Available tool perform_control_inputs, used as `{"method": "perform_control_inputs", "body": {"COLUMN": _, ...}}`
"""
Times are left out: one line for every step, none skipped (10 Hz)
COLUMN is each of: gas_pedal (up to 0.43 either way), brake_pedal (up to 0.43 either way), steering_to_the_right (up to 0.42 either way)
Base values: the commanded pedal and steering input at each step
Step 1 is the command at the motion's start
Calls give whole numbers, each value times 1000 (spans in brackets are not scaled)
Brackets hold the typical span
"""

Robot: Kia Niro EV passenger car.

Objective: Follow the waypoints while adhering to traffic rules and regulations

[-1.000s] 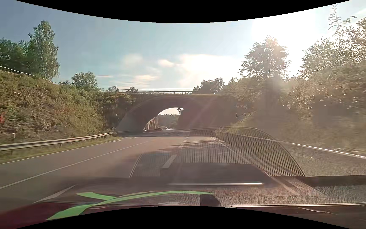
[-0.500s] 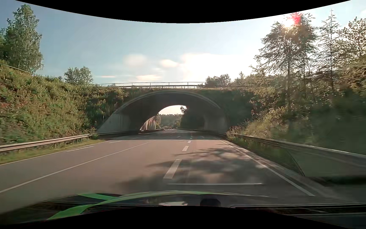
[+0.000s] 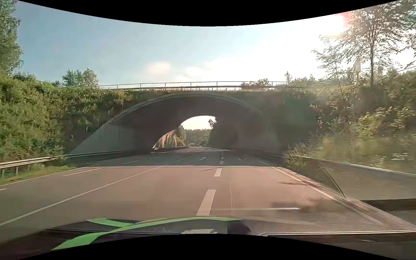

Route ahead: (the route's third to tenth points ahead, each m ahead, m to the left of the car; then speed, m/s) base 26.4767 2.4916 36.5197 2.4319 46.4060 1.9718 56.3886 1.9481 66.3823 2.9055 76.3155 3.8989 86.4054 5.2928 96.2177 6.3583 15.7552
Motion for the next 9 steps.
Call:
{"method": "perform_control_inputs", "body": {"gas_pedal": 311, "brake_pedal": 0, "steering_to_the_right": -12}}
{"method": "perform_control_inputs", "body": {"gas_pedal": 287, "brake_pedal": 0, "steering_to_the_right": -11}}
{"method": "perform_control_inputs", "body": {"gas_pedal": 287, "brake_pedal": 0, "steering_to_the_right": -8}}
{"method": "perform_control_inputs", "body": {"gas_pedal": 287, "brake_pedal": 0, "steering_to_the_right": -6}}
{"method": "perform_control_inputs", "body": {"gas_pedal": 287, "brake_pedal": 0, "steering_to_the_right": -6}}
{"method": "perform_control_inputs", "body": {"gas_pedal": 287, "brake_pedal": 0, "steering_to_the_right": -7}}
{"method": "perform_control_inputs", "body": {"gas_pedal": 287, "brake_pedal": 0, "steering_to_the_right": -6}}
{"method": "perform_control_inputs", "body": {"gas_pedal": 287, "brake_pedal": 0, "steering_to_the_right": -6}}
{"method": "perform_control_inputs", "body": {"gas_pedal": 287, "brake_pedal": 0, "steering_to_the_right": -7}}
